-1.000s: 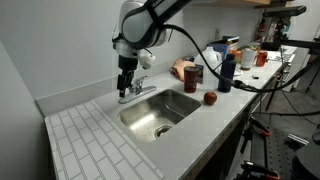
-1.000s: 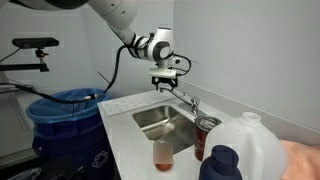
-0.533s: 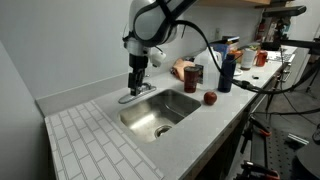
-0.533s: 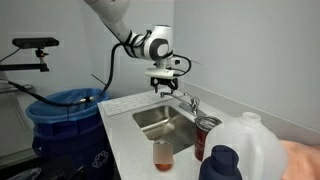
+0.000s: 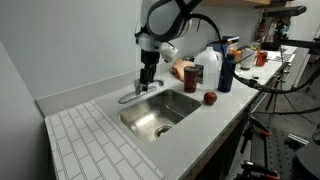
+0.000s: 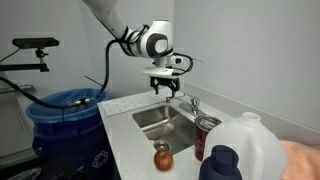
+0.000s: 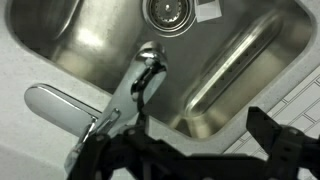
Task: Pull the faucet nozzle to the center
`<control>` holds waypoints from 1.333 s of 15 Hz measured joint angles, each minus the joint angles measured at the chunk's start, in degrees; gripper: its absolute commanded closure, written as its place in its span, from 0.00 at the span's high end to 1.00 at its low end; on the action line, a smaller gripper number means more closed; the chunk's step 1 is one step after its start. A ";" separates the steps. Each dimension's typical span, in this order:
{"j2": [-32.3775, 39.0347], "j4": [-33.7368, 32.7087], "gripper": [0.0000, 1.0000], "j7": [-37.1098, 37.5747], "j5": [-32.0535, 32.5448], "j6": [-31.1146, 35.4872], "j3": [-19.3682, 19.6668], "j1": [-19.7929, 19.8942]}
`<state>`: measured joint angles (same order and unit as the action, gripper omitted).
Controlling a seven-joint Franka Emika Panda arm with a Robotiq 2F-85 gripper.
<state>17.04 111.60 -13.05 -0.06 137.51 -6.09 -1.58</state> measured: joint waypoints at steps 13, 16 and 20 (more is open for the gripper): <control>-9.83 3.88 1.00 0.32 -2.68 -4.65 -0.67 -1.05; -12.88 3.78 1.00 0.46 -1.07 -6.54 -0.70 -1.80; -16.81 3.81 1.00 0.89 3.41 -7.60 -0.64 -1.94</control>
<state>0.22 115.41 -12.16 3.35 129.91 -6.72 -3.53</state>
